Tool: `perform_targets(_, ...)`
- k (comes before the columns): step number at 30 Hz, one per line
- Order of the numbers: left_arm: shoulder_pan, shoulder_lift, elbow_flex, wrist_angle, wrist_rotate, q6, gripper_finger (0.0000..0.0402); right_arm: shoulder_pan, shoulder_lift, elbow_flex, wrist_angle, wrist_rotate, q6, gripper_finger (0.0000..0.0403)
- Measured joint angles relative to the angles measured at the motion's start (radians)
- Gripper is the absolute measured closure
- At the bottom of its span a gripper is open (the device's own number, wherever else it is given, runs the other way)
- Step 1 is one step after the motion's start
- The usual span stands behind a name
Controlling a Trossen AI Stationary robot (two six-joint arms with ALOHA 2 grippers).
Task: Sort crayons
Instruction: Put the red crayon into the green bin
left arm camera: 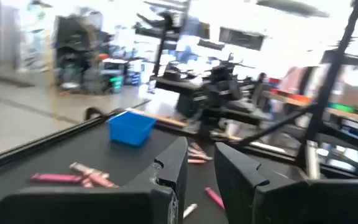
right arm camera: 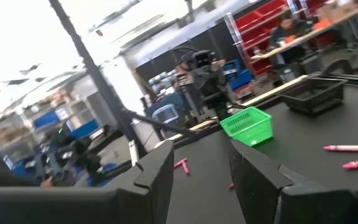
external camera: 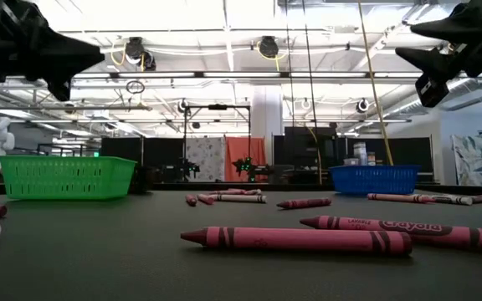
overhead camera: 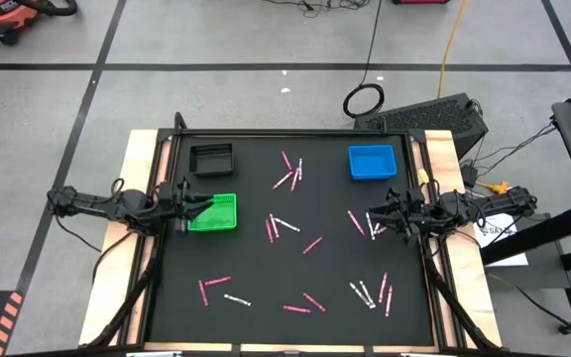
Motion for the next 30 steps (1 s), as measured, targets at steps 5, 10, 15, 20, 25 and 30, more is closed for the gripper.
perform_targets(5, 0.0, 0.024, 0.001, -0.002, 0.001, -0.077, 0.0318, 0.0, 0.0, 0.0, -0.005, 0.016, 0.007, 0.0264)
perform_targets(10, 0.0, 0.079, 0.041, -0.028, 0.011, -0.072, 0.0327, 0.0, 0.0, 0.0, -0.005, 0.015, 0.003, 0.0264)
perform_targets(15, 0.0, 0.19, 0.119, -0.042, 0.076, -0.048, 0.0345, 0.0, 0.014, 0.032, -0.006, 0.016, -0.032, 0.0264)
perform_targets(20, 0.0, 0.352, 0.224, -0.191, 0.132, -0.057, 0.0356, 0.0, 0.057, 0.102, 0.0, 0.018, -0.127, 0.0264)
perform_targets(25, 0.0, 0.516, 0.322, -0.218, 0.191, -0.056, 0.0357, 0.0, 0.126, 0.175, -0.008, 0.048, -0.203, 0.0264)
perform_targets(30, -0.013, 0.674, 0.416, -0.362, 0.244, -0.166, 0.0357, 0.0, 0.214, 0.23, -0.01, 0.105, -0.24, 0.0264)
